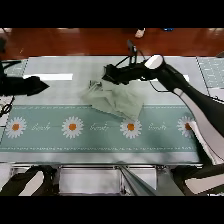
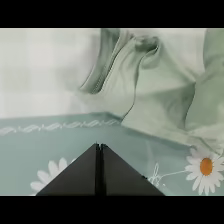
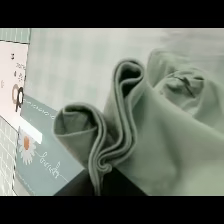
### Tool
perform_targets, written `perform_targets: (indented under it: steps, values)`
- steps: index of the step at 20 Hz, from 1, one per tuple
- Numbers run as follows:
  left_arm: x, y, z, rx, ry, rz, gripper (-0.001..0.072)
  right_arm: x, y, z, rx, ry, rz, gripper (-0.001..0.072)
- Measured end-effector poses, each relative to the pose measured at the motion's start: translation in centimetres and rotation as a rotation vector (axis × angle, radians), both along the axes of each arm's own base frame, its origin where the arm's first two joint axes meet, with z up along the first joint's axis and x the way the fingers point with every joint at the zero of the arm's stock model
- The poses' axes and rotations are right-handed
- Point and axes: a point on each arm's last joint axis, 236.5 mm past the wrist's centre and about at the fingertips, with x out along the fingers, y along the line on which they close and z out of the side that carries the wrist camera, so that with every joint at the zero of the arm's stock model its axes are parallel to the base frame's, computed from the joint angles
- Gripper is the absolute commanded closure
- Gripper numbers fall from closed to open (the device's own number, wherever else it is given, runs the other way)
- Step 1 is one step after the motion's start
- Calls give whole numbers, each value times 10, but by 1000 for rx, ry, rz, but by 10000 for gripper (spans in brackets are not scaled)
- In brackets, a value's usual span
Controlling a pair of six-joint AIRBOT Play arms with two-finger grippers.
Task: Fold the shirts.
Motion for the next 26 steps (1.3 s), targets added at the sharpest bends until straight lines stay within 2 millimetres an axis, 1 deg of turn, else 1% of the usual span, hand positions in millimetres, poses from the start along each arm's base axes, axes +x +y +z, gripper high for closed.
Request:
perform_targets:
  steps: [1,2,3,4,6,7,8,9,10,11,12,14,15,16,17,18,20,21,22,23,24,25,26]
  values:
    - [-8,3,-6,1,6,14,685,3,12,-9,11,16,7,658]
    - [-14,5,-14,-1,15,26,685,5,21,-17,18,30,15,538]
    - [-19,6,-22,-4,27,33,685,7,30,-25,28,49,20,330]
    - [-22,6,-28,-11,35,40,685,8,36,-32,40,66,22,298]
    - [-25,9,-39,-16,42,61,685,9,46,-42,58,89,27,299]
    - [-24,9,-43,-19,43,70,685,10,47,-43,65,96,31,299]
    - [-23,12,-45,-20,38,82,685,10,47,-41,78,104,35,299]
    - [-19,15,-43,-19,22,99,685,9,41,-38,84,116,50,299]
    - [-15,20,-38,-17,7,113,685,13,31,-31,90,117,52,299]
    - [-10,26,-29,-14,-21,133,685,17,15,-17,99,112,57,299]
    - [-3,33,-15,-13,-58,156,685,17,-4,-3,96,103,72,299]
    - [5,48,14,-6,-126,194,685,12,-59,25,12,58,105,299]
    - [8,53,29,-2,-160,208,685,8,-94,36,-71,34,92,299]
    - [8,56,39,-1,-182,217,685,2,-132,38,-182,22,64,299]
    - [8,57,48,-4,-199,219,685,-8,-173,36,-304,26,16,299]
    - [8,56,54,-9,-210,218,685,-23,-212,33,-408,47,-49,298]
    - [4,48,55,-20,-205,194,685,-50,-277,12,-550,94,-210,293]
    - [3,41,52,-29,-195,177,685,-64,-297,-2,-579,118,-278,293]
    - [0,34,46,-36,-179,157,685,-79,-306,-20,-577,149,-327,293]
    - [-2,25,39,-44,-162,136,685,-91,-312,-39,-564,177,-369,293]
    - [-5,17,31,-51,-141,115,685,-100,-309,-57,-530,200,-395,293]
    - [-9,8,20,-58,-117,91,685,-109,-302,-76,-490,223,-400,293]
    - [-12,0,11,-64,-96,73,685,-114,-290,-90,-430,245,-399,293]
